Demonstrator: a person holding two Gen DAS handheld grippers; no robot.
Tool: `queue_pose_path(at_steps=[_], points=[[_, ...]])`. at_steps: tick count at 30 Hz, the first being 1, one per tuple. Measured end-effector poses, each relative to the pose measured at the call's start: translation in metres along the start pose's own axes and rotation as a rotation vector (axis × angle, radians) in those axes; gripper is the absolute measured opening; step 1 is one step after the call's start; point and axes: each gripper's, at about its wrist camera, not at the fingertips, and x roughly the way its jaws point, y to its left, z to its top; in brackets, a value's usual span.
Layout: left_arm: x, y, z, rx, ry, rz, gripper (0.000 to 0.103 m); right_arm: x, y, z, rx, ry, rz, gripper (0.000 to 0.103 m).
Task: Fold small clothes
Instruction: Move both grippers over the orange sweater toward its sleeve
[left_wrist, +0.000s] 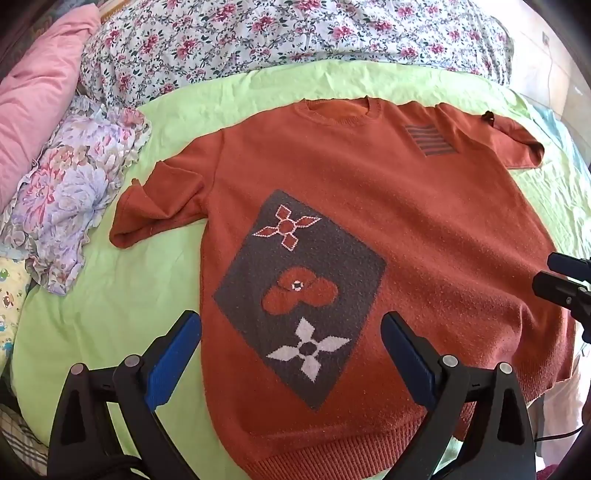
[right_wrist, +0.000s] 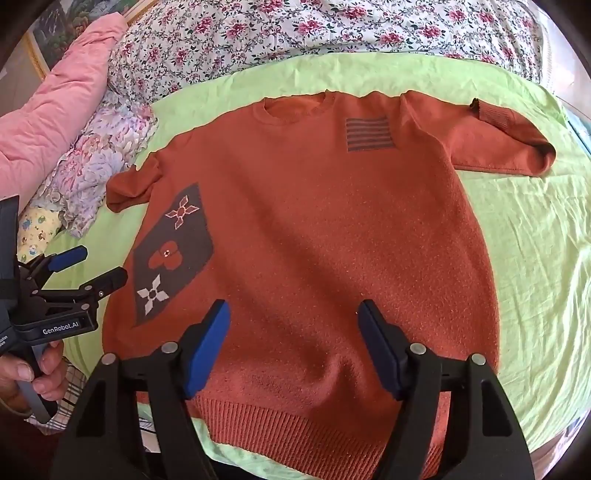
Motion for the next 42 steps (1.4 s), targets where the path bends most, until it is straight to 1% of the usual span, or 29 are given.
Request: queue_pose_path(at_steps=[7,13,19,30,32,35,38,42], points=[[0.003,-0.006,0.000,-0.007,0.002,-0.010,0.098,-0.001,-0.001,0.001,0.001,-0.003,-0.005,0.072],[0.007,0.001,0.000,-0.025,0.026,-0.029,0.098,0.000,-0.005,0.002,0.019,0.004,-0.012,0.072],[0.012,0.005,0.002,-0.024,0.014,-0.041,0.098,0.002,-0.006,0.005,0.025,0.014,-0.008,0.072],[0.020,0.003,0.003,-0.020,0.007,-0.022,0.098,0.004,-0.006,0.006,0.037,0.026,-0.001,0.073],[0.022,0.004,0.005,-0.026,0.016,-0.028,0.098,0.005,-0.006,0.006,0.041,0.029,-0.003,0.074],[0.023,0.004,0.006,-0.029,0.009,-0.033,0.098,0.008,-0.008,0.008,0.044,0.033,-0.002,0.076],[0.026,0.002,0.009,-0.029,0.025,-0.041,0.098,0.009,-0.008,0.010,0.045,0.038,-0.001,0.077],[0.030,0.001,0.014,-0.036,0.025,-0.061,0.098,0.012,-0.010,0.013,0.048,0.042,0.004,0.077]])
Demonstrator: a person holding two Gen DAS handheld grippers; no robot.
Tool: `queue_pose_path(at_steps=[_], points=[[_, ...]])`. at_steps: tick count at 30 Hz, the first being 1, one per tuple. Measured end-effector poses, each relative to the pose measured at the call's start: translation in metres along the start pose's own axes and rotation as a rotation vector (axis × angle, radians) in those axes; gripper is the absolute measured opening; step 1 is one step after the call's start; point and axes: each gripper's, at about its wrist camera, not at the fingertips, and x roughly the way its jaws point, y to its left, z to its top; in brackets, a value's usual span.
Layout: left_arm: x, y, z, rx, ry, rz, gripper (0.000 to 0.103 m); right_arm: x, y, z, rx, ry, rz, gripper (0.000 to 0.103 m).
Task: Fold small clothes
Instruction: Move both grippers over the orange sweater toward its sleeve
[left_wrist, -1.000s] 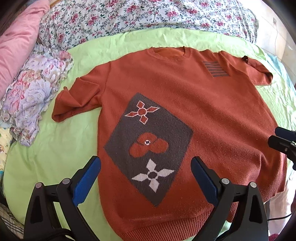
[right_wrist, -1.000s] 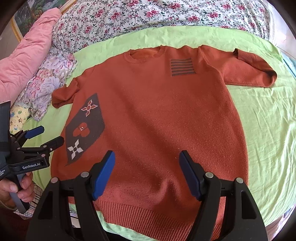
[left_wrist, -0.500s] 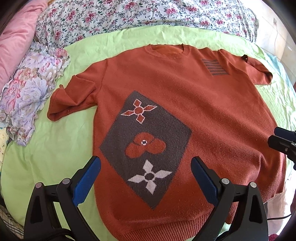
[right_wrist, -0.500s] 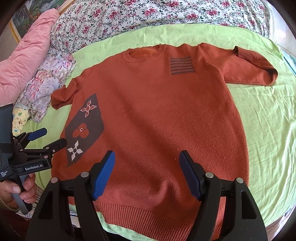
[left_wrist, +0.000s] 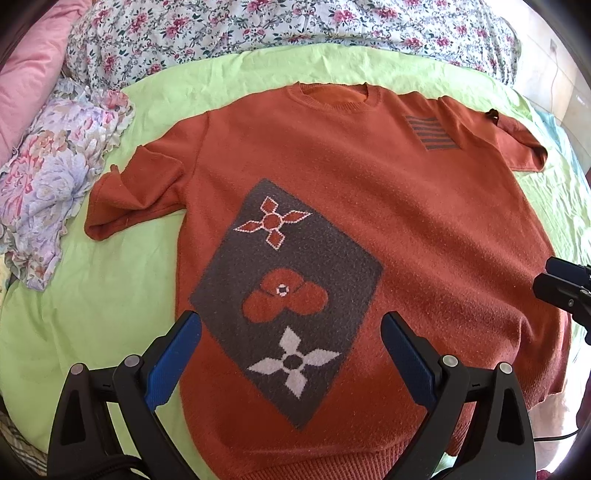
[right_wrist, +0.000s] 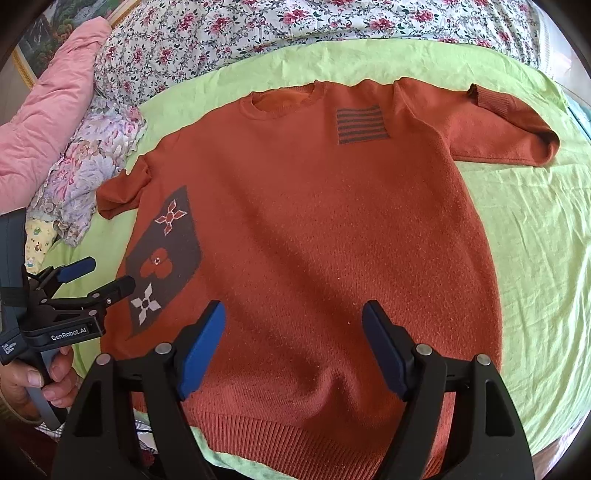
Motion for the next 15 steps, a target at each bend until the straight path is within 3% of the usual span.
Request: queue_pose_path(at_steps=[15], points=[[0.021,-0.004,0.021,-0.025,0.047,-0.075,0.098,0.002,-0.024,0.025,0.030,-0.015,-0.020,0.077]])
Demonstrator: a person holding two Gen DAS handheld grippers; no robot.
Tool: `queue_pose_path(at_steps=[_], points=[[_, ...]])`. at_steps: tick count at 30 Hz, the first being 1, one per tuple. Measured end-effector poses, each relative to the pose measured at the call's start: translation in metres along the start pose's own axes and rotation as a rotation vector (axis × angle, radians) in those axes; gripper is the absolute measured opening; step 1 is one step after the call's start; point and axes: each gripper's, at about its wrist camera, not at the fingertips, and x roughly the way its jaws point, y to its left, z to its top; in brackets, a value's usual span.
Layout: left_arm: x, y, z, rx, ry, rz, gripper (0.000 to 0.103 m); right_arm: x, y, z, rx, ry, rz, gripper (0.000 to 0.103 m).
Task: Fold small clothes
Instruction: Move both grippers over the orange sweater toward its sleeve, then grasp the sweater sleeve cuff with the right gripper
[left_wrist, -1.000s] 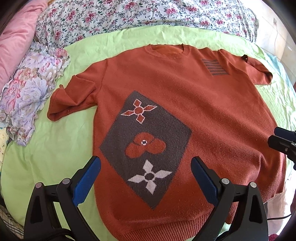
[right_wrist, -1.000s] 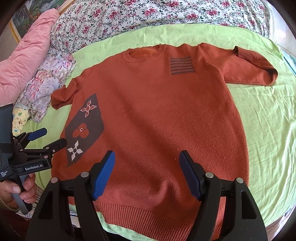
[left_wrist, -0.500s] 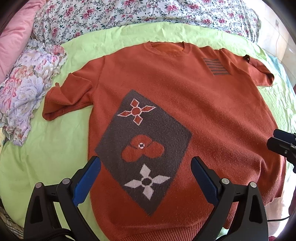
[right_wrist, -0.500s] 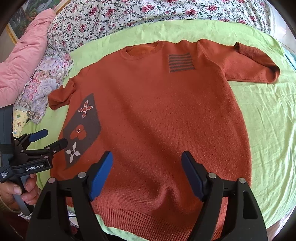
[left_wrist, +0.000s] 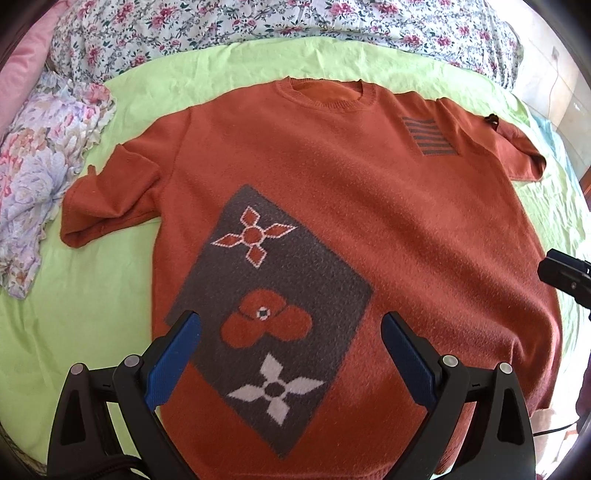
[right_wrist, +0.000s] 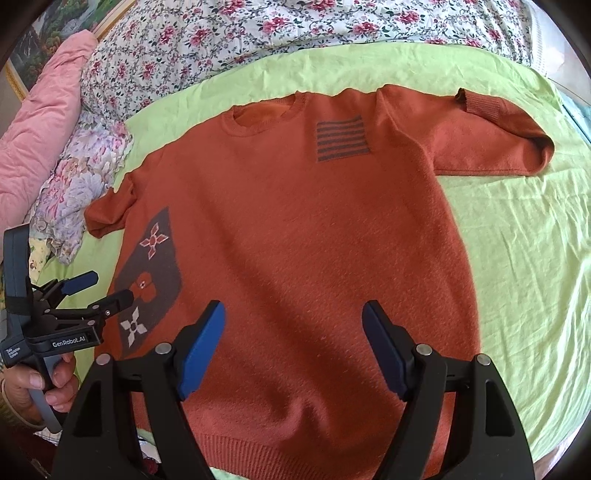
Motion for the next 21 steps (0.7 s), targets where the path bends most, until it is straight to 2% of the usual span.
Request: queue_pose_path(at_steps=[4,13,18,21], points=[[0.007,0.002,0.012,-0.032,0.019,-0.033,0.098,-0.001,-0.018,0.014,0.025,-0.010,-0.018,0.077],[0.015,0.005,0.045,-0.051,0.012,-0.002,0.098,-0.005,-0.064,0.062,0.051,-0.061,-0.080,0.077],[0.020,0.012,0.066,-0.076,-0.017,0.008,0.098,-0.005,-0.094,0.095,0.067,-0.107,-0.129,0.077],[0.026,0.014,0.078,-0.074,-0.036,0.043,0.098,0.000,-0.118,0.118,0.086,-0.130,-0.174,0.077]])
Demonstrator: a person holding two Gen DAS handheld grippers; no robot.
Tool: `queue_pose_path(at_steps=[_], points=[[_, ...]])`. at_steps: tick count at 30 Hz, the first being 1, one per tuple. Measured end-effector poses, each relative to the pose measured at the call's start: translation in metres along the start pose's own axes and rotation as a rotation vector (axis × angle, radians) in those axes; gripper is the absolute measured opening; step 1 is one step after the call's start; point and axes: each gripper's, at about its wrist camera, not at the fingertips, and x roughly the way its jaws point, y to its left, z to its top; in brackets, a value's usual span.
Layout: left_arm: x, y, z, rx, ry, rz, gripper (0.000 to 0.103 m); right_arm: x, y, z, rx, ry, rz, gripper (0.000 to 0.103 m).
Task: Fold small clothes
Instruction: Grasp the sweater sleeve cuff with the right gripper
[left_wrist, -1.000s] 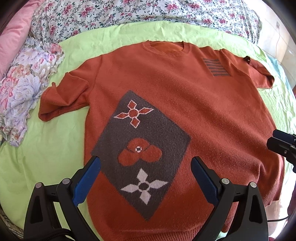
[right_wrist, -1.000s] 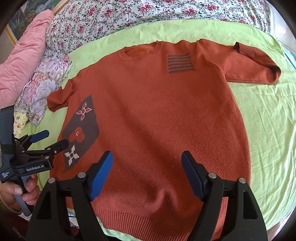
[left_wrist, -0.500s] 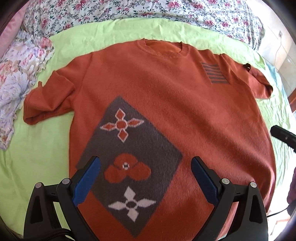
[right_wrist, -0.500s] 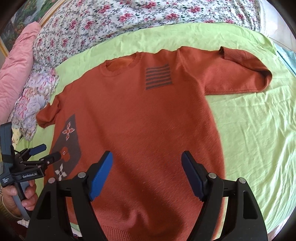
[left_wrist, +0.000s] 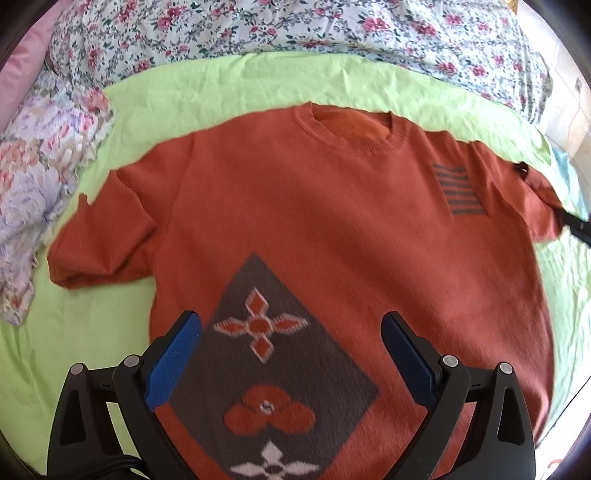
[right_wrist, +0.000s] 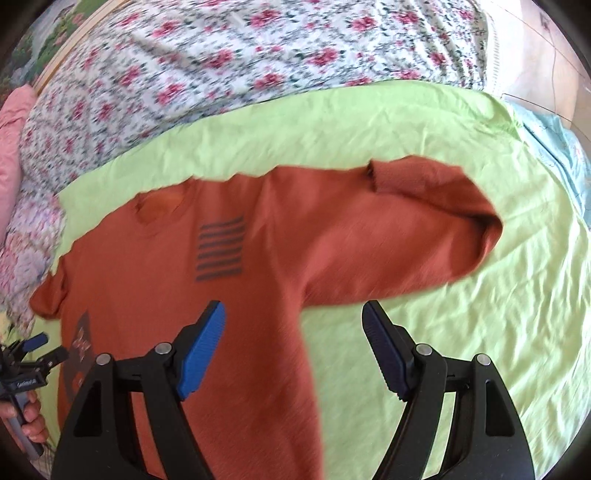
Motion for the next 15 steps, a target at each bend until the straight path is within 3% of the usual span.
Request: queue_pose_path(at_steps=[9,13,15], points=[[0.029,0.005,0.027,-0.043,0.049,0.031,0.098,0.059,-0.054,0.084,0.002,-0.056,-0.128,0.077],[0.044,0.003,0.033,-0.063,0.083,0.030,0.098,0.099,-0.069,0.107,-0.042,-0.013,-0.170,0.076],[0.050,0.002,0.035,-0.068,0.093,0.030,0.098,0.115,-0.076,0.110,-0.061,0.016,-0.204,0.070]])
